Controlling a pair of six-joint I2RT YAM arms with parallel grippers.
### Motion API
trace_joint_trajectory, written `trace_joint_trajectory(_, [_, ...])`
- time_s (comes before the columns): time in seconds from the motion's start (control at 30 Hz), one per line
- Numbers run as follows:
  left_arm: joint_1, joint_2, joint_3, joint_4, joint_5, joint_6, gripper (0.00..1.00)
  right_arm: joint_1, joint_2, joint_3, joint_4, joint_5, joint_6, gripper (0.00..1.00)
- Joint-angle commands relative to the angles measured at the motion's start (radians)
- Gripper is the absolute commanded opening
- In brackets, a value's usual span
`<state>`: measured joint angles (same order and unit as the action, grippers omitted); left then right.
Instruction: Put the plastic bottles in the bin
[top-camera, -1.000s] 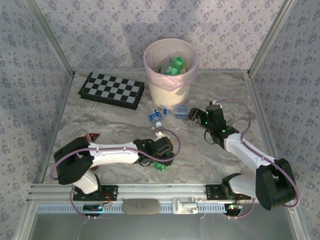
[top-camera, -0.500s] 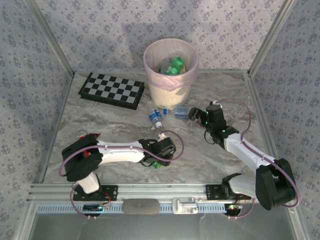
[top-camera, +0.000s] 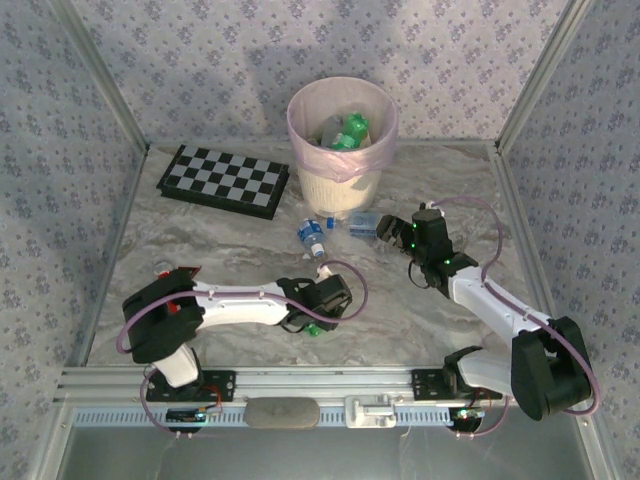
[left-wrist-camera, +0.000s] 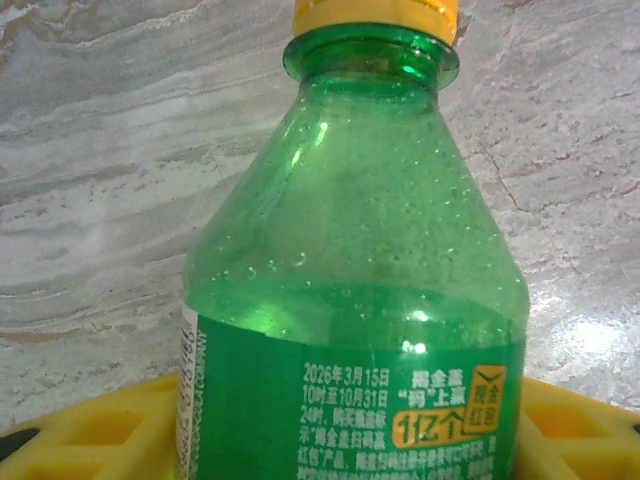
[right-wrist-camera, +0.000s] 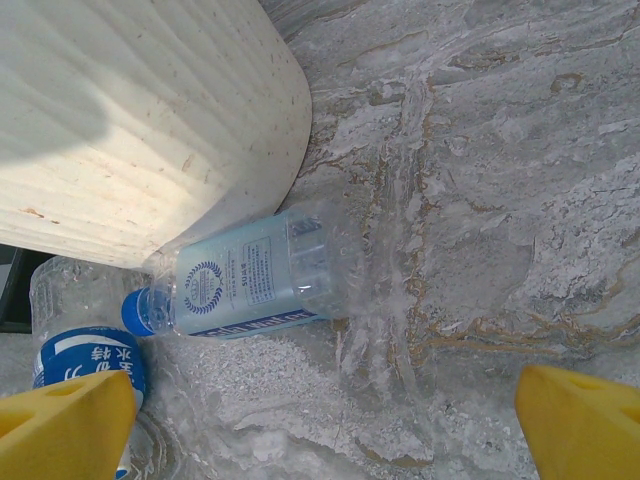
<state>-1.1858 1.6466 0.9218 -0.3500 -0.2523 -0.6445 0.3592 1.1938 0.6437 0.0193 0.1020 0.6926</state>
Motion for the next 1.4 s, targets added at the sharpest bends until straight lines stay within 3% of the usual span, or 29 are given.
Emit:
trace_joint_trajectory(0.0, [0.008, -0.071, -0.005, -0.02, -0.048, 0.001, 0.54, -0.005, 0.004, -0.007, 0.01, 0.021, 0.017, 0.99])
trace_joint_trajectory(0.43, [0.224, -0.396, -0.046, 0.139, -0.225, 0.041, 0.54, 0.002, 0.034, -0.012, 0.038, 0.0, 0.028, 0.99])
trace_joint_trajectory(0.7, [0.395, -0.498, 0.018, 0.321, -0.146, 0.173, 0.54, 0.007, 0.056, -0.011, 0.054, -0.015, 0.036, 0.99])
trace_joint_trajectory(1.03, [0.567, -0.328, 0.405, 0.267, 0.146, 0.363, 0.54, 0.017, 0.057, -0.016, 0.062, -0.028, 0.048, 0.99])
trace_joint_trajectory(1.37, [0.634, 0.031, 0.925, 0.068, 0.319, 0.465, 0.54, 0.032, 0.013, -0.033, 0.051, -0.026, 0.059, 0.99])
